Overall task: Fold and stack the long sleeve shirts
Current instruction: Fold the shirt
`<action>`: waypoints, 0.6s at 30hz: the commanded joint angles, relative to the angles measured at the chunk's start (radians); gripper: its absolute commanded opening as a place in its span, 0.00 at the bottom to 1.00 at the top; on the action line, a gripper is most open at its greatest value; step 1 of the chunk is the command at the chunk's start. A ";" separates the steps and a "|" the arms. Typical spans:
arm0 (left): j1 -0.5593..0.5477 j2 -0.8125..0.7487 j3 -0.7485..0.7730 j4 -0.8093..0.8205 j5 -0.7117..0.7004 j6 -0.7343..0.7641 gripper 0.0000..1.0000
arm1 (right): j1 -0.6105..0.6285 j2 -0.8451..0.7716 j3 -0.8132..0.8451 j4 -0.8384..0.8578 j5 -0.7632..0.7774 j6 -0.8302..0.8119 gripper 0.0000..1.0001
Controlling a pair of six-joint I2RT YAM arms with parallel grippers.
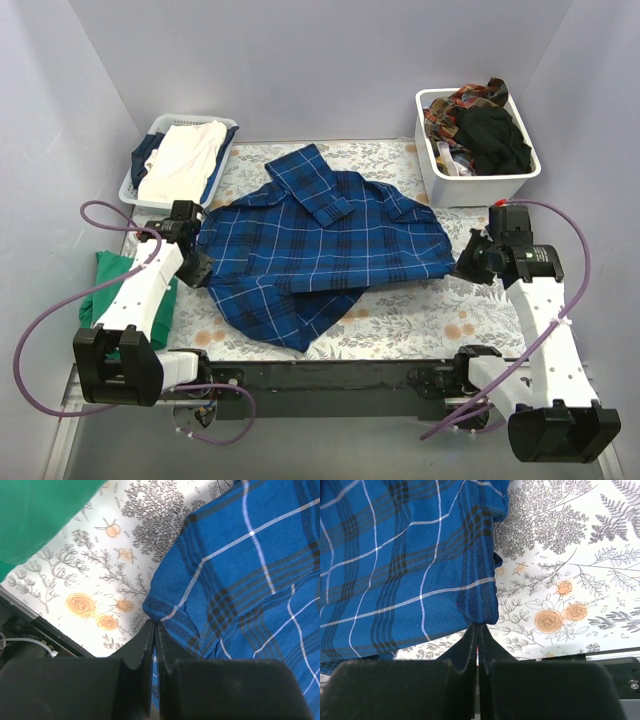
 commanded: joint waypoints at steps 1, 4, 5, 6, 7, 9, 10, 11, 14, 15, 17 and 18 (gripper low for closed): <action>0.007 0.033 0.036 0.027 -0.036 0.031 0.00 | -0.011 -0.069 0.036 -0.079 0.132 0.025 0.01; 0.004 0.039 0.053 0.009 -0.052 0.025 0.00 | -0.011 -0.112 0.054 -0.104 0.156 0.030 0.01; 0.004 0.036 0.054 -0.001 -0.062 0.022 0.00 | -0.011 -0.120 0.051 -0.104 0.156 0.025 0.01; 0.003 0.033 0.051 -0.008 -0.067 0.016 0.00 | -0.011 -0.117 0.048 -0.110 0.161 0.023 0.01; 0.003 0.027 0.051 -0.014 -0.070 0.002 0.00 | -0.010 -0.114 0.033 -0.111 0.158 0.019 0.01; 0.001 0.002 0.048 -0.042 -0.085 -0.018 0.00 | -0.011 -0.099 0.012 -0.113 0.150 0.022 0.01; 0.003 -0.008 0.048 -0.053 -0.095 -0.037 0.00 | -0.011 -0.096 -0.017 -0.111 0.141 0.025 0.01; 0.000 -0.019 0.048 -0.074 -0.104 -0.047 0.00 | -0.011 -0.085 -0.031 -0.111 0.138 0.029 0.01; -0.002 -0.059 0.045 -0.115 -0.135 -0.087 0.00 | -0.011 -0.048 -0.076 -0.110 0.121 0.034 0.01; -0.001 -0.074 0.045 -0.126 -0.156 -0.099 0.00 | -0.011 -0.037 -0.084 -0.110 0.112 0.033 0.01; -0.002 -0.087 0.046 -0.142 -0.174 -0.111 0.00 | -0.011 -0.018 -0.094 -0.110 0.112 0.036 0.01; -0.002 -0.087 0.046 -0.143 -0.179 -0.110 0.00 | -0.013 -0.013 -0.094 -0.108 0.112 0.036 0.01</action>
